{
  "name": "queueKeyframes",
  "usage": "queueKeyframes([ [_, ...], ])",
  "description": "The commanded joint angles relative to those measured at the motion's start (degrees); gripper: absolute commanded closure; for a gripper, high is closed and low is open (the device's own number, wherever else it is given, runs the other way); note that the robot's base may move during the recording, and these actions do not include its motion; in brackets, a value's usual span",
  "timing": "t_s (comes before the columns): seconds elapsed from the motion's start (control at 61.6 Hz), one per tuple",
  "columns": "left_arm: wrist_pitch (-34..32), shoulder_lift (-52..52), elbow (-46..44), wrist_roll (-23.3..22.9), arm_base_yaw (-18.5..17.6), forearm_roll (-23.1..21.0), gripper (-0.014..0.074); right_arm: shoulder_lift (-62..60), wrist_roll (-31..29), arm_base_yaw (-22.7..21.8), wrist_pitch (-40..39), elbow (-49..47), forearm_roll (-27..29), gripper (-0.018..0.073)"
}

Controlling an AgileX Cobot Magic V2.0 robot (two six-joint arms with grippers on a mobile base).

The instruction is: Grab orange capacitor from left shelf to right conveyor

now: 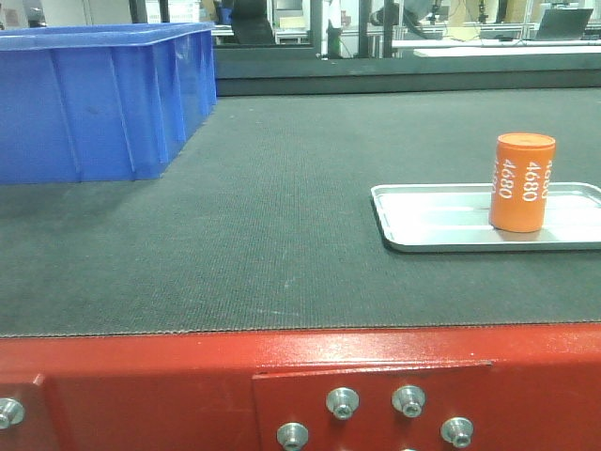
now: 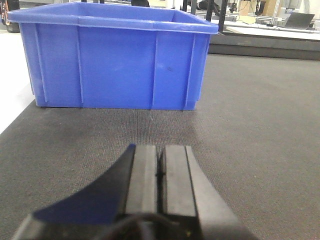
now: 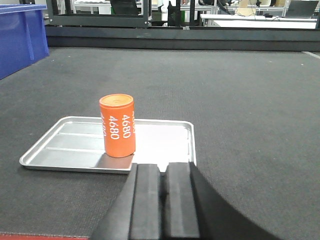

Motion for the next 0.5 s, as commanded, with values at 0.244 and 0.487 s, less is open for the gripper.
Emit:
queueKeyframes([
  [0.244,-5.0,-0.9,-0.4,0.0,-0.3,0.0,0.0701,-1.3,-3.7,-0.2,-5.9,0.2,0.6,0.0503],
  [0.487,-5.0,-0.9,-0.4,0.0,-0.3,0.0,0.0701,-1.3,-3.6,-0.2,-6.4,0.2,0.6,0.0503],
])
